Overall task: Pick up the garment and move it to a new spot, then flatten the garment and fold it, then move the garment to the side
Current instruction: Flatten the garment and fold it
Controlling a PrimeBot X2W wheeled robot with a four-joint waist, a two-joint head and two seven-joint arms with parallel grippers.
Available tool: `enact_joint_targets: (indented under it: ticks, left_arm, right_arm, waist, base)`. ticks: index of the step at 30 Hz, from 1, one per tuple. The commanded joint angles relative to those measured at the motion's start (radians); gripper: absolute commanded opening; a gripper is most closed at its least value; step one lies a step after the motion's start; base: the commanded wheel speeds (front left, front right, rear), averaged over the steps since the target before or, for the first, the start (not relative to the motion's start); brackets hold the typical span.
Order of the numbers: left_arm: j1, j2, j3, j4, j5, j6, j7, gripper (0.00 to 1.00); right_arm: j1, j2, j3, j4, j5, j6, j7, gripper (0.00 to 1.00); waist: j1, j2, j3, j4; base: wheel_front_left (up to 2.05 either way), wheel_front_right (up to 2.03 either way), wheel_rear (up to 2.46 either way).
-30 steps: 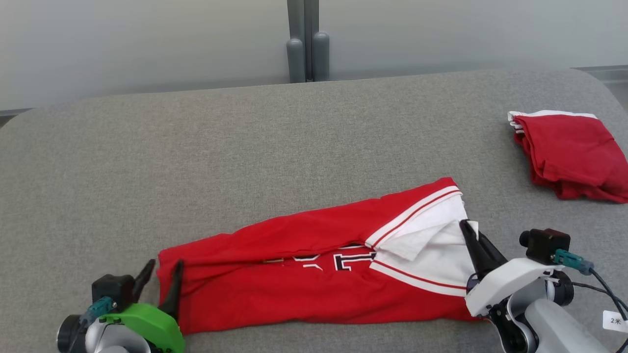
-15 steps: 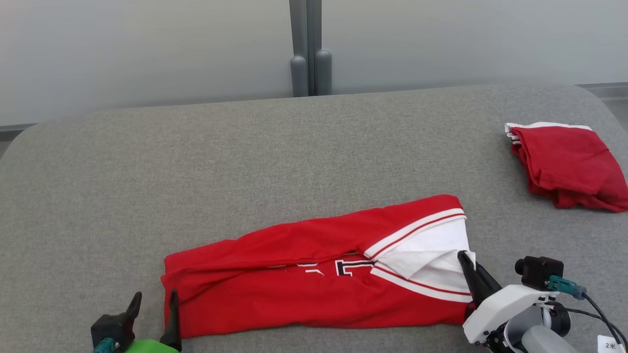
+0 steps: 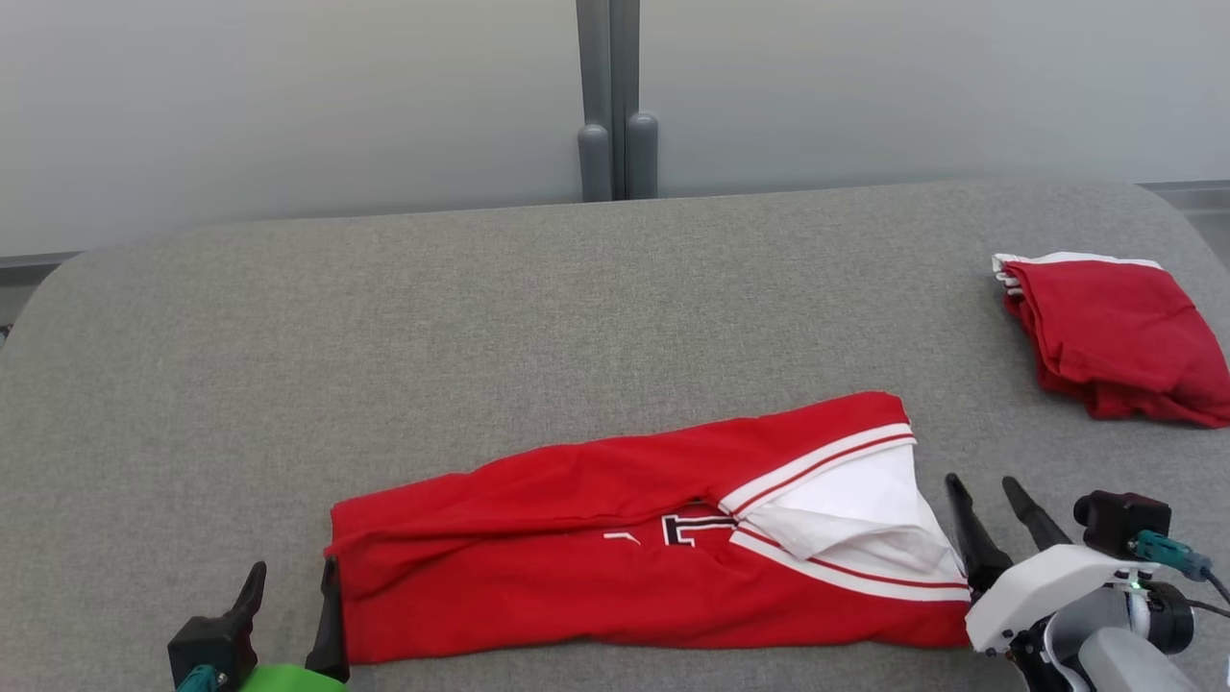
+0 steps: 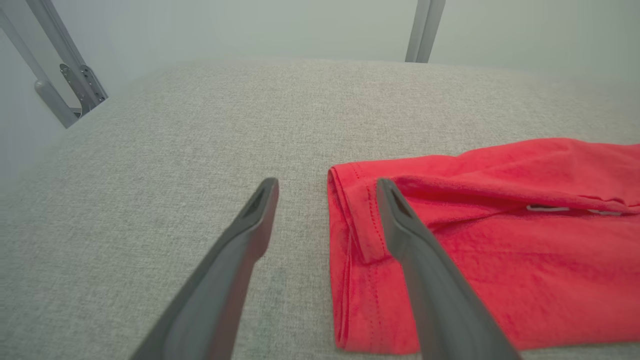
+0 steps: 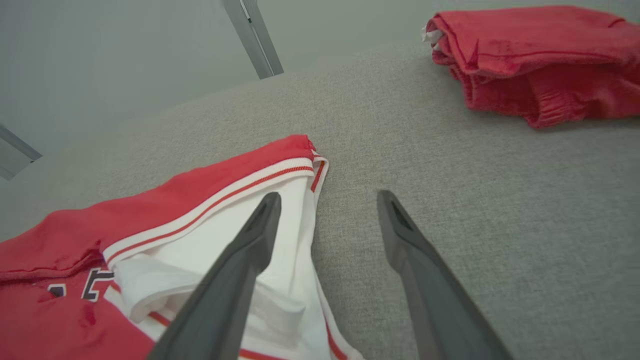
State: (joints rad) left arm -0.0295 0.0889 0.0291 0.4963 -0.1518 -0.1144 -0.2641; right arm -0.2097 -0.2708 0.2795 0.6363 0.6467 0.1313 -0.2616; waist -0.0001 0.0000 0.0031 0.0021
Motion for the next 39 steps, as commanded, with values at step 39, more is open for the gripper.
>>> enact_joint_targets:
  ticks: [39]
  left_arm:
    - [0.043,-0.037,-0.001,-0.026,0.0,-0.017,0.001,1.0]
  right_arm:
    - [0.095,0.029,0.284,-0.174,0.005,-0.001,-0.004,1.0]
  waist:
    - [0.0001,0.0,-0.001,0.057]
  base:
    - [0.0,0.0,0.0]
